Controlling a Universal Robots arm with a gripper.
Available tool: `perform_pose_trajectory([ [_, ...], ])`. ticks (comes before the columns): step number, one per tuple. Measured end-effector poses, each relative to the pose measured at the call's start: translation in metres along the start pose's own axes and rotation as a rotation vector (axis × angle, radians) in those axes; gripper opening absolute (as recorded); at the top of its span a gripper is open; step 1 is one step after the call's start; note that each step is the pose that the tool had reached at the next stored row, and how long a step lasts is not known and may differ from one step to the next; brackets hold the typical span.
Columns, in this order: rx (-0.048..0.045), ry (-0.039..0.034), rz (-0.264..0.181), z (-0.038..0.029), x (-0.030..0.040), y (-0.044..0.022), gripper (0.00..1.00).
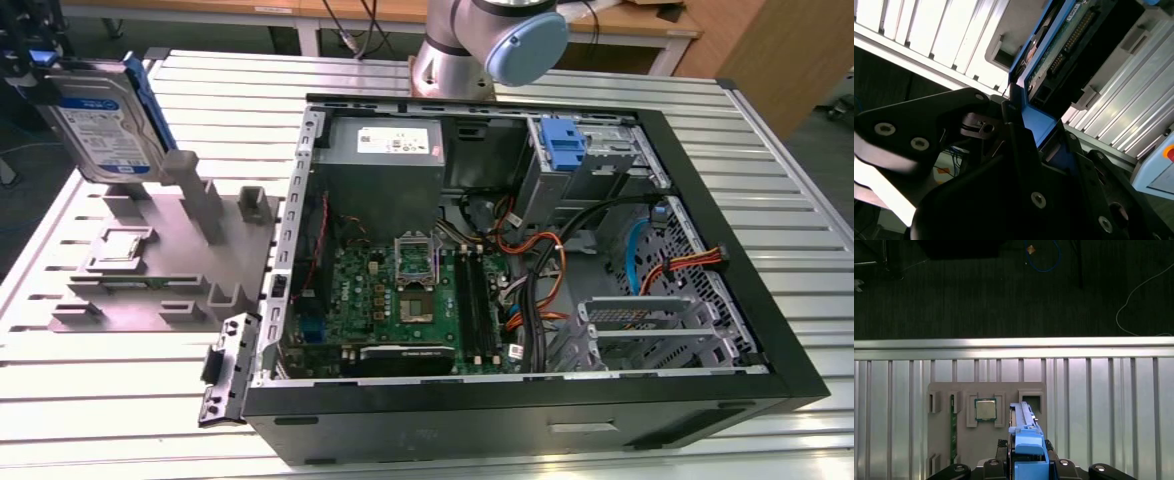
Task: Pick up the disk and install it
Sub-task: 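Pick up the disk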
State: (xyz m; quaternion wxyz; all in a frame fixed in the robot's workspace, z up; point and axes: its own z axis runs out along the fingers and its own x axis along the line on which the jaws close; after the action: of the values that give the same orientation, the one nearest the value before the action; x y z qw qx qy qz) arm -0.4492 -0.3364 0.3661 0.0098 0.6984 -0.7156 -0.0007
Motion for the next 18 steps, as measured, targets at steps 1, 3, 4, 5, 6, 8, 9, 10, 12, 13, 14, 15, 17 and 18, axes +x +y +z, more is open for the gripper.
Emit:
perform_pose_trajectory([
  [1,-0.0001,0.0001,0.000,-0.0005,0.0000,0.0000,0.36],
  [3,0.0000,0.0001,0.000,-0.0013,0.0000,0.0000,0.36],
  [4,-0.0001,0.0001,0.000,-0.0017,0.0000,0.0000,0.36],
  [5,-0.0001,0.0002,0.000,-0.0022,0.0000,0.0000,0.36],
  [6,0.0000,0.0002,0.000,-0.0025,0.0000,0.0000,0.36],
  [8,0.0000,0.0004,0.000,-0.0032,0.0000,0.0000,0.36],
  [9,0.0000,0.0004,0.000,-0.0035,0.0000,0.0000,0.36],
  [10,0.0000,0.0006,0.000,-0.0037,0.0001,0.0000,0.36],
  [12,0.0000,0.0008,0.000,-0.0043,0.0001,0.0000,0.36],
  [13,-0.0001,0.0009,0.000,-0.0046,0.0001,0.0001,0.36],
  [14,-0.0001,0.0010,0.000,-0.0049,0.0001,0.0001,0.36],
  [15,-0.0001,0.0011,0.000,-0.0052,0.0001,0.0001,0.36],
  [17,0.0000,0.0011,0.000,-0.0058,0.0001,0.0001,0.36],
  [18,-0.0001,0.0012,0.000,-0.0061,0.0001,0.0001,0.36],
])
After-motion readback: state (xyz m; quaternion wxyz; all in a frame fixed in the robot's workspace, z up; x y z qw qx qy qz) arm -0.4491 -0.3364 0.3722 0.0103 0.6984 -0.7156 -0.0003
